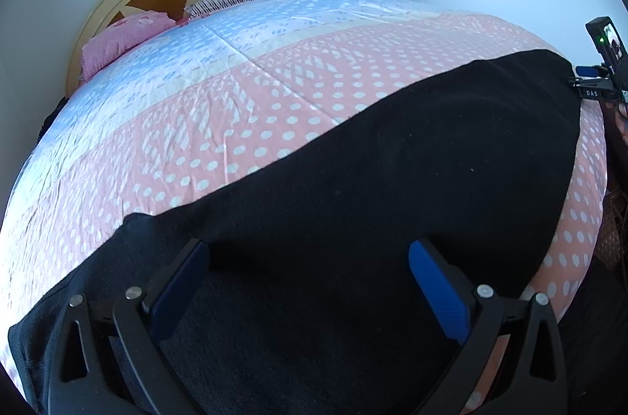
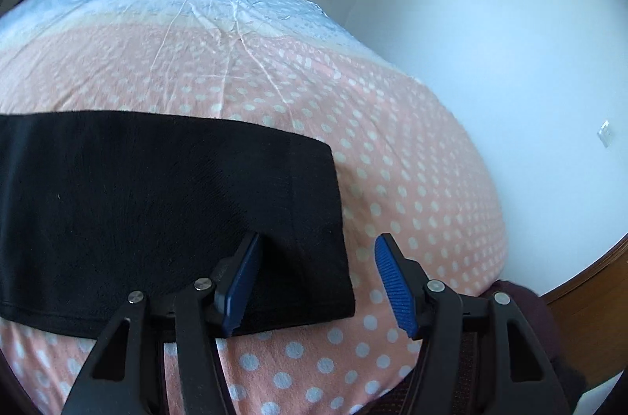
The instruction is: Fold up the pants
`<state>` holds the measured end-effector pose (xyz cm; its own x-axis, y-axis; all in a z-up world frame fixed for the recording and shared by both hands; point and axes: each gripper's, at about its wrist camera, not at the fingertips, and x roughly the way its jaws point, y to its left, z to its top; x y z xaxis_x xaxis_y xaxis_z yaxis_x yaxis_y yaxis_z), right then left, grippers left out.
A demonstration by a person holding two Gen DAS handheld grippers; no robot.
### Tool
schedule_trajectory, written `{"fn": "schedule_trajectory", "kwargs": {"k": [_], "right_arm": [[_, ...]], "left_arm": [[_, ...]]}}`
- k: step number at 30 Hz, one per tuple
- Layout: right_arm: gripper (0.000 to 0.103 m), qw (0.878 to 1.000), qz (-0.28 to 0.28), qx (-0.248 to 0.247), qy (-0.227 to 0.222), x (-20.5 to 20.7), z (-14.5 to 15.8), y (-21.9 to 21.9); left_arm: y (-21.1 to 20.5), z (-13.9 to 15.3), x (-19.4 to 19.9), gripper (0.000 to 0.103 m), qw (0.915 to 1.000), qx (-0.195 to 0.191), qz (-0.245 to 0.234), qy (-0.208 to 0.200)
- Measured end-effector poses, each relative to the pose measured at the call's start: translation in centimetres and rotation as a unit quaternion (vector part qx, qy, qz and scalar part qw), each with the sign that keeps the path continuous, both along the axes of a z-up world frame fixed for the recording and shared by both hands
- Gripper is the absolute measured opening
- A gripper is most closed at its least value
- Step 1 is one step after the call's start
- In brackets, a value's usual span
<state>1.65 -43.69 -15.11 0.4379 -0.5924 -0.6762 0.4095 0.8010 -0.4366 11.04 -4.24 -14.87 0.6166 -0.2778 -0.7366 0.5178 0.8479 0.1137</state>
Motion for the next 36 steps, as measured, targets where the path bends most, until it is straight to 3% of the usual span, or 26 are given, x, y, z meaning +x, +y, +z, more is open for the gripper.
{"fn": "schedule_trajectory", "kwargs": {"k": [4,6,8,12,16,24,32,34,36], "right_arm": [[0.061,0.999,0.005,0.023,-0.035,-0.6,1.2,-0.3],[0.061,0.998,0.001,0.011,-0.059,-0.9,2.5,-0.2],[0.061,0.994,0.003,0.003,-0.111,-1.7,5.0,0.0],[0.061,0.987,-0.002,-0.019,-0.16,-2.8,8.3,0.4],[0.061,0.986,-0.002,-0.037,-0.164,-3.3,9.7,0.9],[0.061,0.983,0.025,-0.019,-0.183,-4.3,11.2,2.7],[0.061,0.986,0.019,-0.009,-0.166,-3.3,9.5,2.2],[0.061,0.987,0.019,0.01,-0.161,-3.2,8.8,1.7],[0.061,0.984,0.021,0.087,-0.157,-3.1,7.9,-0.1]], "left_arm": [[0.1,0.0,0.1,0.103,1.0,-0.002,-0.001,0.0],[0.2,0.0,0.2,0.103,1.0,-0.005,-0.001,0.003],[0.3,0.0,0.2,0.103,0.9999,-0.008,-0.001,0.006],[0.2,0.0,0.0,0.103,1.0,-0.006,0.0,0.002],[0.2,-0.1,0.0,0.103,1.0,-0.007,0.0,0.003],[0.3,0.0,0.0,0.103,1.0,-0.007,0.0,0.002],[0.3,0.0,0.0,0.103,1.0,-0.008,0.0,0.002],[0.2,0.0,0.0,0.103,1.0,-0.008,0.0,0.002],[0.3,0.0,0.0,0.103,1.0,-0.008,0.0,0.002]]}}
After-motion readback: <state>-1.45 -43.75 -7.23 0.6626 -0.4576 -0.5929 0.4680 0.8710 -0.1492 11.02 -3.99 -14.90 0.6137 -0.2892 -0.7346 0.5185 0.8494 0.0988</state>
